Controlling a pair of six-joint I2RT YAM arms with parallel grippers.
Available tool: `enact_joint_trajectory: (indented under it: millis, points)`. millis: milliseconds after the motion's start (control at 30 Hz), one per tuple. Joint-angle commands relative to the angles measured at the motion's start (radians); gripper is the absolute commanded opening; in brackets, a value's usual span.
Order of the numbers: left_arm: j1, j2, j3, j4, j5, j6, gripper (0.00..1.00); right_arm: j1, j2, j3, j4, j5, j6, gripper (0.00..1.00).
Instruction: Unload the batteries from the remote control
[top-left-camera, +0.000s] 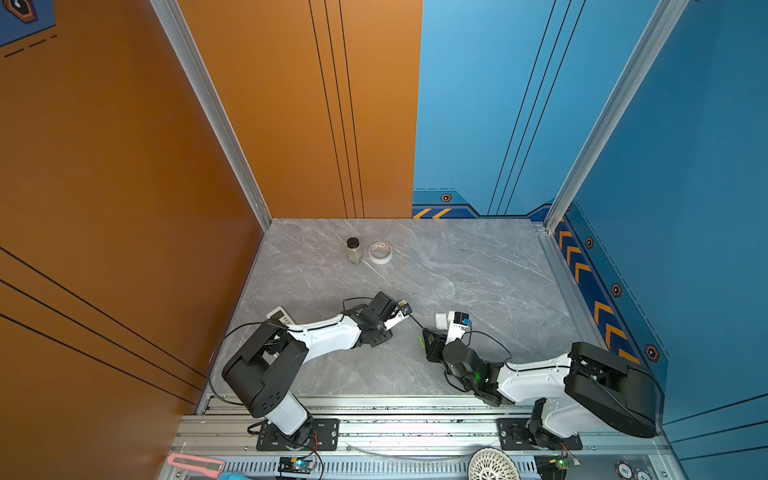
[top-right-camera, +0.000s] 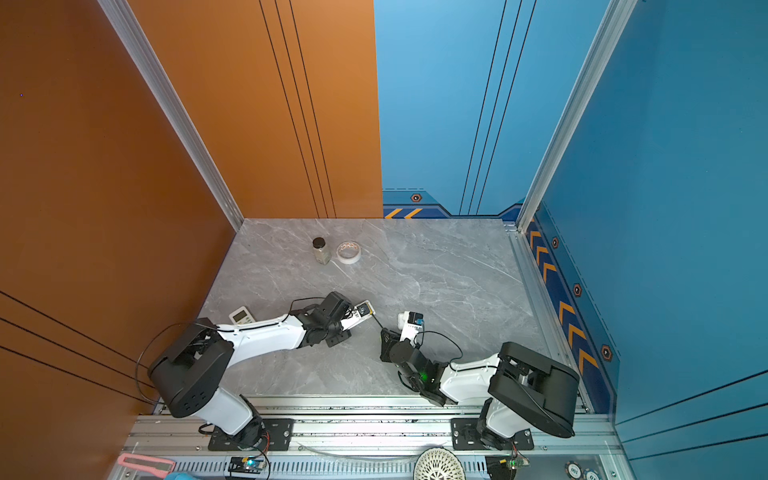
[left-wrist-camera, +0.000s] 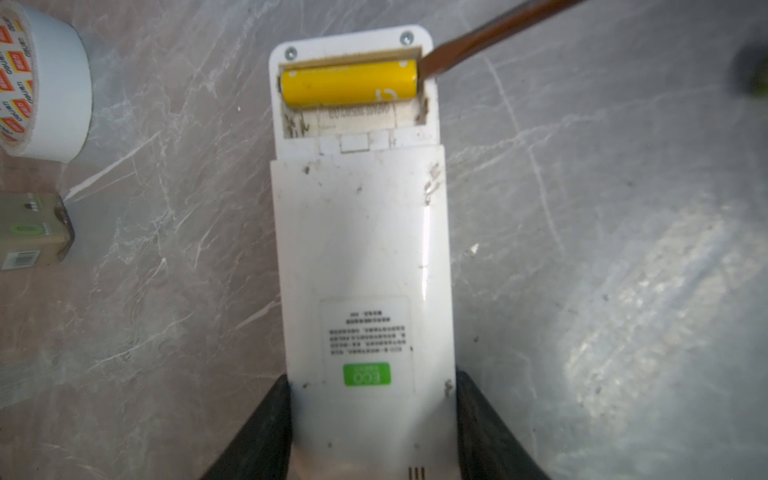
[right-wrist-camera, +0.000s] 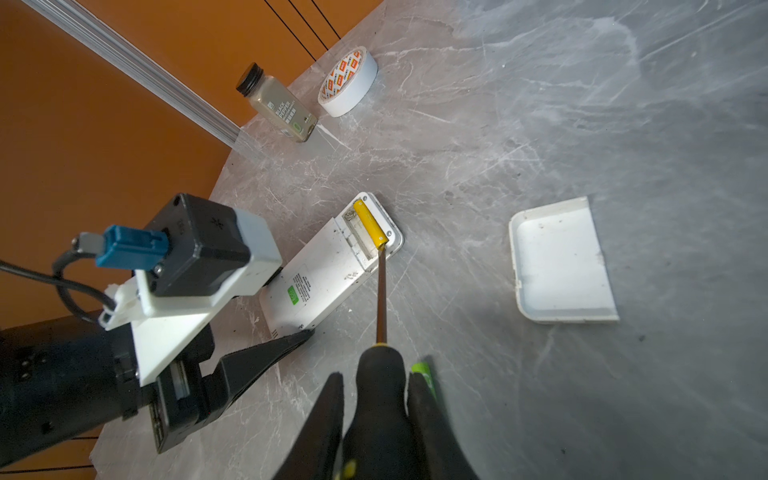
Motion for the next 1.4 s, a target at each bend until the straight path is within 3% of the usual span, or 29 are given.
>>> enact_joint_trajectory:
  millis: [0,733,1133,1367]
  points:
    - [-0.047,0.053,-0.026,-0.173,0.23,0.095,0.04,-0.015,-0.036,0.07,0.222,0.0,-0.031,0.0]
    - [-0.045,0.063,-0.017,-0.178,0.224,0.09,0.04,-0.034,-0.081,0.057,0.232,-0.014,-0.034,0.0]
    - [-0.045,0.067,-0.013,-0.176,0.215,0.083,0.04,-0.041,-0.18,0.021,0.108,0.011,-0.015,0.0]
    - [-0.044,0.067,-0.013,-0.176,0.209,0.078,0.05,-0.05,-0.324,0.012,-0.149,0.048,0.026,0.0]
